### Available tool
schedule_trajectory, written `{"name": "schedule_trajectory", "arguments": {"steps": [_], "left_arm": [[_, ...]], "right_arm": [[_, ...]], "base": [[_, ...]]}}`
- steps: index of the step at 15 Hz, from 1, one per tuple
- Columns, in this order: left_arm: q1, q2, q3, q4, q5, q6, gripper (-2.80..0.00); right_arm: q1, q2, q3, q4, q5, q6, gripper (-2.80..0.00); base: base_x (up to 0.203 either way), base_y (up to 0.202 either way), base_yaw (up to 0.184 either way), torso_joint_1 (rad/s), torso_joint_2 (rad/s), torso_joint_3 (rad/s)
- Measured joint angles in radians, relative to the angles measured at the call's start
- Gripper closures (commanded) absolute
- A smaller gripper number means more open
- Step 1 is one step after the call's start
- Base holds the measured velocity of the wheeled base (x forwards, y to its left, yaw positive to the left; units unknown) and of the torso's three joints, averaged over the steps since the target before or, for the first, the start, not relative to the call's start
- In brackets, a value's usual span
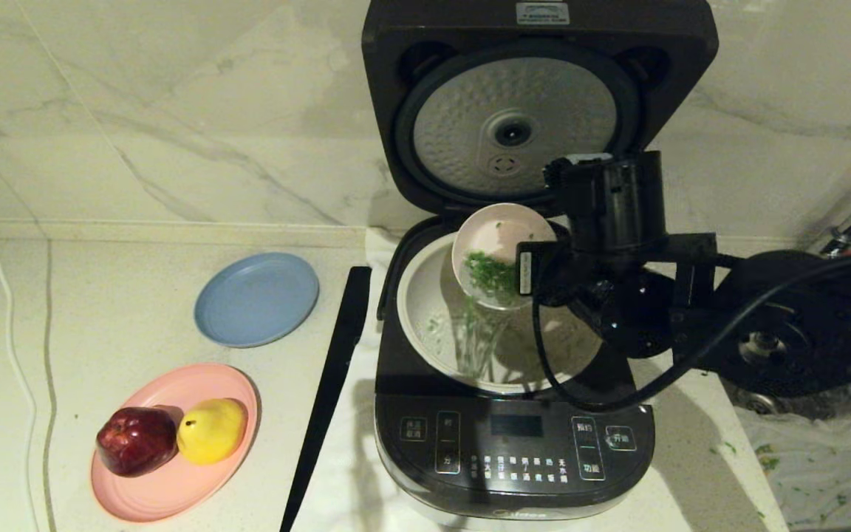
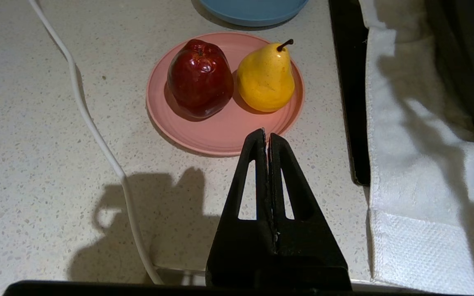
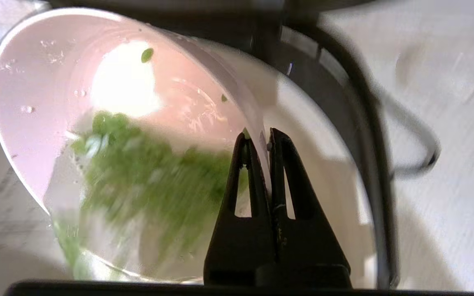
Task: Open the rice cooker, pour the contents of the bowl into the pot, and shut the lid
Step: Pour the water from the bowl into the rice cooker
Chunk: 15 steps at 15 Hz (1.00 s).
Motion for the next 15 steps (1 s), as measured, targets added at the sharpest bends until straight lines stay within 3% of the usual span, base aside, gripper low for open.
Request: {"name": "schedule_trajectory", "arguments": {"steps": [5, 13, 15], "left_arm": [[0.000, 0.000, 0.000, 0.000, 0.000, 0.000, 0.00], [0.000, 0.000, 0.000, 0.000, 0.000, 0.000, 0.00], [0.000, 0.000, 0.000, 0.000, 0.000, 0.000, 0.00]], "right_arm": [[0.003, 0.014, 0.179, -0.614, -0.056, -0.401, 0.00], [0.004, 0.130, 0.208, -1.106, -0.053, -0.756, 0.00], [0.004, 0.147, 0.209, -1.147, -0.054, -0.779, 0.00]], "base": [[0.000, 0.000, 0.000, 0.000, 0.00, 0.000], [0.000, 0.000, 0.000, 0.000, 0.00, 0.000], [0.000, 0.000, 0.000, 0.000, 0.00, 0.000]]}}
